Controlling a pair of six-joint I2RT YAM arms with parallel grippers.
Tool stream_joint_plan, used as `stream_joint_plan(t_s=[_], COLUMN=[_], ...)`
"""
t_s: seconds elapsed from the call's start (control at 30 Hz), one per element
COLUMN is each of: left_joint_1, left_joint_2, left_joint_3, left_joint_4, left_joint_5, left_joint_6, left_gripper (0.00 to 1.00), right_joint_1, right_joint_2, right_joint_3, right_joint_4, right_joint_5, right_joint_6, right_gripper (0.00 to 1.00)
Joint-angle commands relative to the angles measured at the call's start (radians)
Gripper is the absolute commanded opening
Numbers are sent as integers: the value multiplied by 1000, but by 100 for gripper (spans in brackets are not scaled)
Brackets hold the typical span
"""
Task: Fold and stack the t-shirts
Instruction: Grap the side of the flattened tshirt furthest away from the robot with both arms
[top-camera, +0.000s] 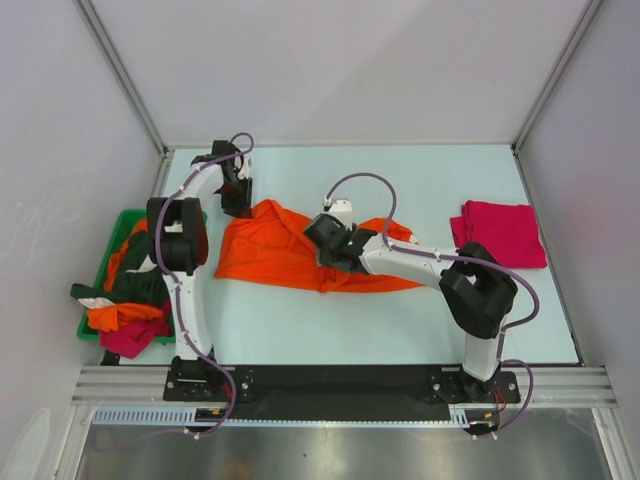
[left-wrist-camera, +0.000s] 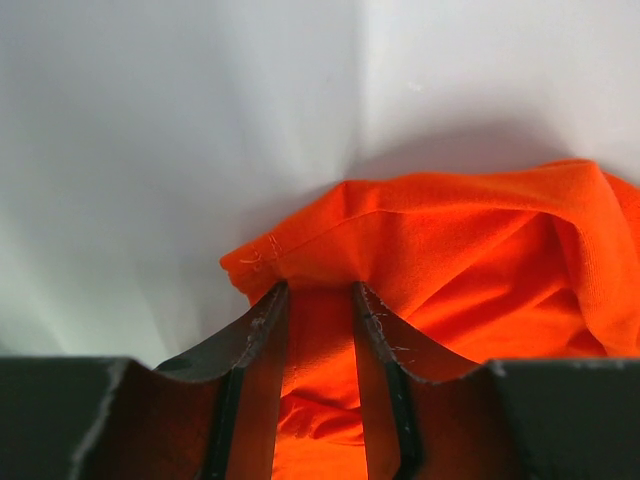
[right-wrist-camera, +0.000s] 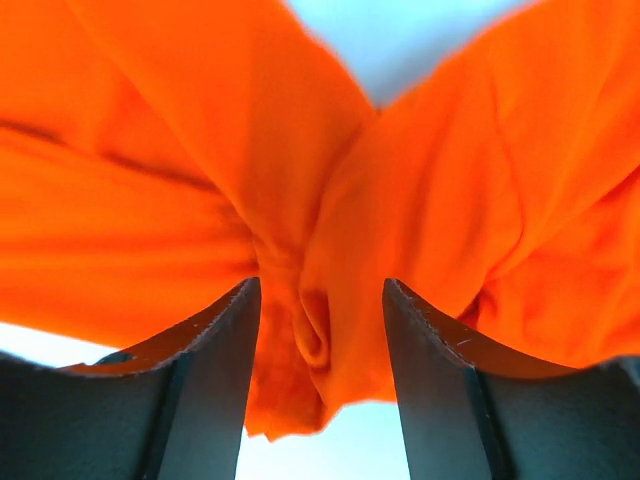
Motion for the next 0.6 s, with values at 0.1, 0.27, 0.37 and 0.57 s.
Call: stream_joint_plan(t_s=[0.1,0.27,0.37,0.57], left_joint_1=[-6,-6,-6,-6], left_joint_2=[-111,-122,-128,-134], left_joint_3=[-23,-39,-56,-73], left_joint_4=[2,4,7,13], left_joint_5=[43,49,50,49], left_joint_6=[10,8,8,11], left_gripper=[37,37,37,37], right_joint_1=[-69,-90,-89,-52], right_joint_2=[14,43,49,33], right_joint_3=[174,169,137,78], right_joint_4=[28,16,17,27], right_joint_5=[29,27,24,32], right_joint_6=[-80,-88,-77,-60], right_gripper=[55,44,37,36])
